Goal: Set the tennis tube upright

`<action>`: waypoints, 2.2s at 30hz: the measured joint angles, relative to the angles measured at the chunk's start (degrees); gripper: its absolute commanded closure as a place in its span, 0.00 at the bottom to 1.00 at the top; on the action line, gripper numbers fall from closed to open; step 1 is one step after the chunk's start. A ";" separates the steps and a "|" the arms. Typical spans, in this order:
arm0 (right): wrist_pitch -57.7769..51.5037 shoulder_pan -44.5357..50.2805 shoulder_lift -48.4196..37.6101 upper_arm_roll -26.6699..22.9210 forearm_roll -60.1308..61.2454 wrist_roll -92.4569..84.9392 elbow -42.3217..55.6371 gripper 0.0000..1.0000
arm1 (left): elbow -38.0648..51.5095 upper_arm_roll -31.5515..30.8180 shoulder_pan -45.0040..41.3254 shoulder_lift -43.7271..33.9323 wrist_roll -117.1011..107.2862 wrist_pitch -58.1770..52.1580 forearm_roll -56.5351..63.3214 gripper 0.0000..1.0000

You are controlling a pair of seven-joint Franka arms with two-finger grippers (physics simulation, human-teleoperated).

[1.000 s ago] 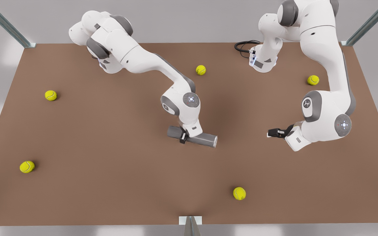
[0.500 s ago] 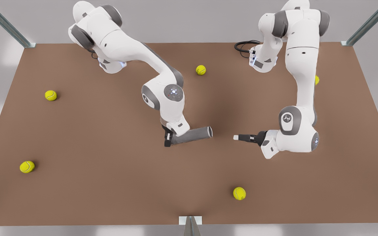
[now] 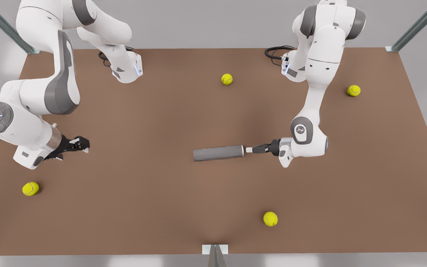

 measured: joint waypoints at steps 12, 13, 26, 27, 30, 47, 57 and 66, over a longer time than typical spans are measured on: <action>3.76 -1.05 -6.15 -0.16 0.98 10.56 -10.88 0.00 | -4.66 -0.11 -3.51 3.53 10.85 6.33 -12.96 0.00; 4.04 -1.06 -6.13 -0.16 1.15 11.12 -10.87 0.00 | -5.18 -0.10 -3.89 3.56 11.72 6.54 -13.83 0.00; 5.77 -1.15 -5.74 -0.16 2.60 16.08 -10.77 0.00 | -8.38 -0.83 -5.54 3.88 21.56 8.32 -22.65 0.00; 5.81 -1.15 -5.71 -0.16 2.69 16.32 -10.77 0.00 | -8.34 -0.87 -5.72 3.92 22.11 8.35 -23.26 0.00; 5.89 -1.16 -5.70 -0.17 2.85 16.97 -10.77 0.00 | -8.14 -1.39 -5.94 3.93 23.59 8.36 -25.24 0.00; 6.00 -1.15 -5.68 -0.17 2.97 19.15 -10.77 0.00 | -6.67 -3.43 -5.54 4.75 28.52 7.21 -33.77 0.00; 6.01 -1.15 -5.68 -0.17 2.98 19.71 -10.77 0.00 | -6.70 -3.53 -4.05 4.39 29.65 2.06 -37.54 0.12; 6.01 -1.15 -5.68 -0.17 2.98 20.00 -10.77 0.00 | -6.66 -4.06 -4.04 4.58 30.14 0.28 -38.70 0.79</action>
